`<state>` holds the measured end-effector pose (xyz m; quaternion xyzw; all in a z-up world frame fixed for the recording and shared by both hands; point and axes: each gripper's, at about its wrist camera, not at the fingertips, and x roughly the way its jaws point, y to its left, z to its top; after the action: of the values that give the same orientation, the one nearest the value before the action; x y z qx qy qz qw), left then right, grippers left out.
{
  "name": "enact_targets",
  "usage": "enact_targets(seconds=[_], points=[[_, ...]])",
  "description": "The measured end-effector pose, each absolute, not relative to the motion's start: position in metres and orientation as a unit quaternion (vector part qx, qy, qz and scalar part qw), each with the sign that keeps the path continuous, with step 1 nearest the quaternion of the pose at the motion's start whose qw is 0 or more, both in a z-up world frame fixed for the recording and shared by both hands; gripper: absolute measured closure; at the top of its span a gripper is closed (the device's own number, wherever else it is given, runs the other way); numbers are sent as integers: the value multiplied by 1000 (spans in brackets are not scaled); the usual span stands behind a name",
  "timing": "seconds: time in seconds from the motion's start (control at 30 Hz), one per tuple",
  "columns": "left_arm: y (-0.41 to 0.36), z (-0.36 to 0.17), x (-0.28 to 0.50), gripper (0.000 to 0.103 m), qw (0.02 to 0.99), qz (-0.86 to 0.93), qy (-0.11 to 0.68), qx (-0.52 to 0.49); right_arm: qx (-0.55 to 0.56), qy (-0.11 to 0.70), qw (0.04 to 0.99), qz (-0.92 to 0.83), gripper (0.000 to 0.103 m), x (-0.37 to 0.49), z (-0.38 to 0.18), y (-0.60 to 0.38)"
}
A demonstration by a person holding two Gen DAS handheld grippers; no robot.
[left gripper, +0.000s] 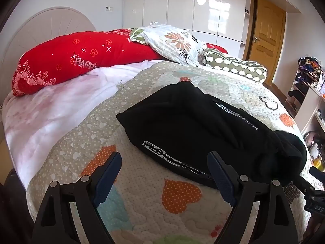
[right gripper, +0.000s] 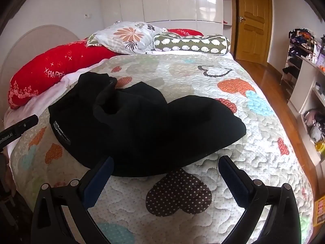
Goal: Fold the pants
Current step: 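Move both grippers toward the crumpled black pants on the quilt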
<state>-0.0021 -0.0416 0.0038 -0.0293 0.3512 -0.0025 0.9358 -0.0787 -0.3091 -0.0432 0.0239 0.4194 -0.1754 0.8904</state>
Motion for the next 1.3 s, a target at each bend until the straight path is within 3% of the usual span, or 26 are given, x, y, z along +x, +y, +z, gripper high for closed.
enact_targets(seconds=[1.3], points=[[-42,-3,8,17,933,1,358,-28,10,434,885,-169,0,-65,-55,-306]])
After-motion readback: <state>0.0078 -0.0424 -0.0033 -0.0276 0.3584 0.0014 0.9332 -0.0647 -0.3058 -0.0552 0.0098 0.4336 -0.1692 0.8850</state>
